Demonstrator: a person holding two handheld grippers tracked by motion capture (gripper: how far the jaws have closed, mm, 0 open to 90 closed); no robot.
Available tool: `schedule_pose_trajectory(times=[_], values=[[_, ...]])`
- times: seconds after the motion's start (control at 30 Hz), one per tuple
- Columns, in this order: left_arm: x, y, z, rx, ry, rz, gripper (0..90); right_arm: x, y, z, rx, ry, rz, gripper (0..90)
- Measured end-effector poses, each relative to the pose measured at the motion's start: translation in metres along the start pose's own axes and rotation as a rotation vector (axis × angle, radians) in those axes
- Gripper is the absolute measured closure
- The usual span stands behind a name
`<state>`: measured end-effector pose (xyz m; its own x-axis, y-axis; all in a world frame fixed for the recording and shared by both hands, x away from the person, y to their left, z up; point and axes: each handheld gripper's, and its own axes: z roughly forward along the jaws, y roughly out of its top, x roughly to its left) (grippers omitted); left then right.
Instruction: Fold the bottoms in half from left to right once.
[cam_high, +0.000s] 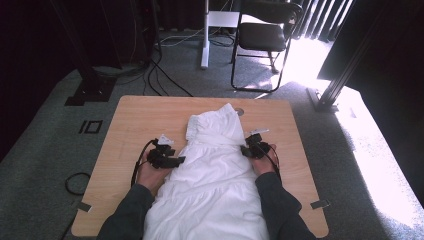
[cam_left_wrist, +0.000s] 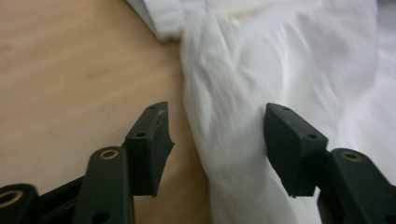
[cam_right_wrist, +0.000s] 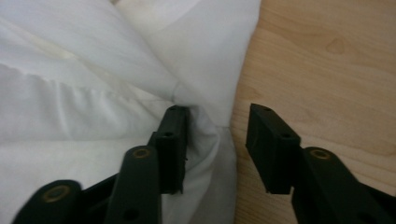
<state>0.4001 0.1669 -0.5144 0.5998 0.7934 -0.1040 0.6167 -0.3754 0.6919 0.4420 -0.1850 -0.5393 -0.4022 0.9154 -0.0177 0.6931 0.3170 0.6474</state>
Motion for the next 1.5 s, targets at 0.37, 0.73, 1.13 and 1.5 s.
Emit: schedule_pose_trajectory(times=[0.37, 0.73, 1.13, 1.5], values=[[0.008, 0.016, 0.05, 0.048, -0.009, -0.036, 46.4, -0.004, -0.002, 0.004, -0.007, 0.042, 0.044, 68.9], [-0.009, -0.023, 0.017, 0.066, -0.055, 0.001, 81.0, 0.013, -0.019, -0.012, 0.011, 0.126, 0.015, 80.9], [-0.035, -0.065, -0.019, 0.072, -0.061, 0.073, 80.0, 0.048, -0.048, -0.045, 0.074, 0.172, -0.125, 68.5], [-0.034, -0.061, -0.015, 0.067, -0.048, 0.073, 76.9, 0.077, 0.008, -0.063, -0.123, 0.322, -0.206, 72.7]])
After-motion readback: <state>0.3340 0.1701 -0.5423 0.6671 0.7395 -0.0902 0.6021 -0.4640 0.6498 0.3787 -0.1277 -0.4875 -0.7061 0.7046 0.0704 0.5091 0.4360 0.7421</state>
